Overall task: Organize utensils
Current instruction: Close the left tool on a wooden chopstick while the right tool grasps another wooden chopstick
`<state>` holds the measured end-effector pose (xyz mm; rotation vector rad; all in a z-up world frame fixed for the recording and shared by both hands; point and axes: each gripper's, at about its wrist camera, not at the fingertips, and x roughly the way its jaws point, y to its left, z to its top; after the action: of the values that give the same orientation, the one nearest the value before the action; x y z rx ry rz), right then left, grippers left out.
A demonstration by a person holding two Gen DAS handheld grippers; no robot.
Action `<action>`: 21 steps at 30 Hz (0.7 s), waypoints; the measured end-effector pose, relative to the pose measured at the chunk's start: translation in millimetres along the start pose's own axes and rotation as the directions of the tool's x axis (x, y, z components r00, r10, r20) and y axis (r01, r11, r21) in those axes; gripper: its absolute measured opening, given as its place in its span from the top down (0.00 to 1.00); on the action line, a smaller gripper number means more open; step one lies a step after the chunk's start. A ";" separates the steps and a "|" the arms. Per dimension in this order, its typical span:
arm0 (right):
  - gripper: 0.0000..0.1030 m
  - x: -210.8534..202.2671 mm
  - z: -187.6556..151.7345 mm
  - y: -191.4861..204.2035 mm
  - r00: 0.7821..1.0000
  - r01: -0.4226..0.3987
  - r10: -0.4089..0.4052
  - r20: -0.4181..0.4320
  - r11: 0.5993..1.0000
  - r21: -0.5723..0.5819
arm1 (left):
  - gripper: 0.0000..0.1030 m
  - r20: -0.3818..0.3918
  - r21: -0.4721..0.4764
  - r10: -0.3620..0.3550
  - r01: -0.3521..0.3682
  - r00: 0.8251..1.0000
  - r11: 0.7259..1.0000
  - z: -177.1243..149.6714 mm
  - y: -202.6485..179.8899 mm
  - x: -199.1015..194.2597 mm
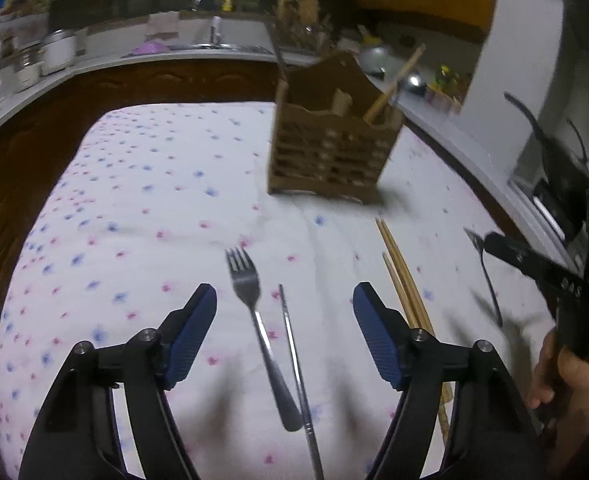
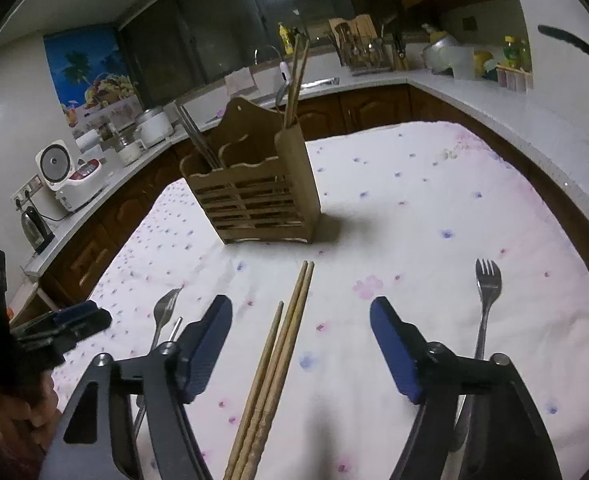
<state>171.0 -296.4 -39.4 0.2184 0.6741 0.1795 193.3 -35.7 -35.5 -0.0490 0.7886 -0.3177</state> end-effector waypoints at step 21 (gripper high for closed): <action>0.75 117.7 21.2 -13.4 0.973 -0.008 0.001 -0.231 1.000 -0.030 | 0.34 -0.182 0.053 -0.015 0.025 0.983 0.998 10.4 -39.1 69.0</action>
<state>276.0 -284.7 -97.0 0.1710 0.9015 0.2213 235.9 -94.3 -69.5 0.0246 0.9606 -0.3668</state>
